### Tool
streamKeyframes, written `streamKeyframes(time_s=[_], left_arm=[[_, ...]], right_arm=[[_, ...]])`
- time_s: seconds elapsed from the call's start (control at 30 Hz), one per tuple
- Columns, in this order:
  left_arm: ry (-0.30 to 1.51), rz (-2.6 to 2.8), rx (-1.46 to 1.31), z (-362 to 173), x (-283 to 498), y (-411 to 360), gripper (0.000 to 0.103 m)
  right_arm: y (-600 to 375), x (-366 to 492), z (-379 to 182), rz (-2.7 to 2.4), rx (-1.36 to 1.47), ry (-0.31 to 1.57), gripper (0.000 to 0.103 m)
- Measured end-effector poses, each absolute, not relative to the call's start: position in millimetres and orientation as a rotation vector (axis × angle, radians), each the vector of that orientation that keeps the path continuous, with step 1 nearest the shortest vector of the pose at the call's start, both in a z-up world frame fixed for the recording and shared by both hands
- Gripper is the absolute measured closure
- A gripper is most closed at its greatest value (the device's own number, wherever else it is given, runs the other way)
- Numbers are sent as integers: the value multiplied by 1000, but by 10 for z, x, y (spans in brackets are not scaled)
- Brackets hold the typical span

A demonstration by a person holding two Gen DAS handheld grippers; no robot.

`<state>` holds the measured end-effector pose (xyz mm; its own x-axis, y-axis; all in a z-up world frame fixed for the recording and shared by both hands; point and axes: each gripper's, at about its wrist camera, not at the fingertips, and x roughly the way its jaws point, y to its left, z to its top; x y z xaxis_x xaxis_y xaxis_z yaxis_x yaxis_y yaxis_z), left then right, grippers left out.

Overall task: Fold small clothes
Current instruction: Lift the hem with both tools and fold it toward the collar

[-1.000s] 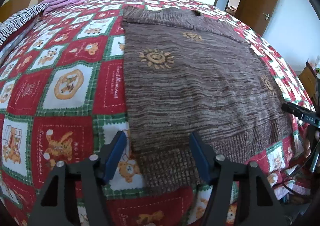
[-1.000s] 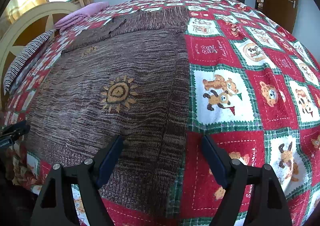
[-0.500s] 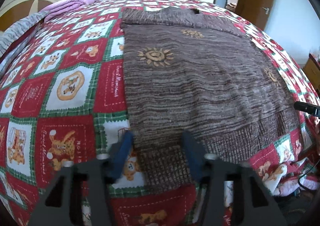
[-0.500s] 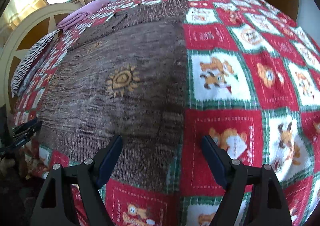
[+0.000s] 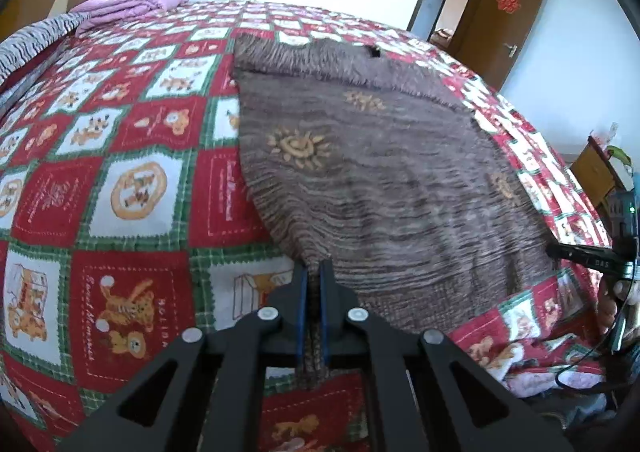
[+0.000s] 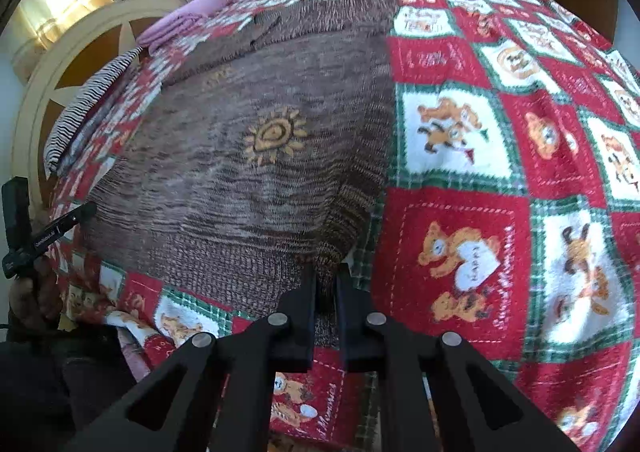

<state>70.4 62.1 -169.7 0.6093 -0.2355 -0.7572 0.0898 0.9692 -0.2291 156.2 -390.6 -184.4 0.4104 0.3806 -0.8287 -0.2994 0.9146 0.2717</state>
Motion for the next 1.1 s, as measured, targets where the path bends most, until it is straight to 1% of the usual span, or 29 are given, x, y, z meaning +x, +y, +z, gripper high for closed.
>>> streamKeyframes(time_s=[0.2, 0.33, 0.43, 0.7, 0.9, 1.0, 1.1], left_arm=[[870, -203, -179, -1594, 683, 664, 98], [915, -195, -188, -1748, 735, 678, 98], [924, -198, -215, -1758, 745, 727, 98], [883, -226, -196, -1635, 755, 724, 98], [869, -233, -189, -1586, 818, 779, 98], [865, -247, -204, -1559, 841, 816, 98], [846, -260, -208, -1491, 857, 834, 98]], right_arm=[[-4070, 1486, -1592, 423, 105, 1009, 95], [-4103, 1530, -1767, 416, 113, 1063, 95], [-4115, 1569, -1875, 435, 148, 1095, 95], [-4273, 1579, -1710, 491, 302, 988, 95], [-4263, 1589, -1731, 473, 320, 977, 95], [-4296, 1604, -1795, 489, 378, 988, 95], [-4329, 1596, -1719, 513, 421, 957, 95]])
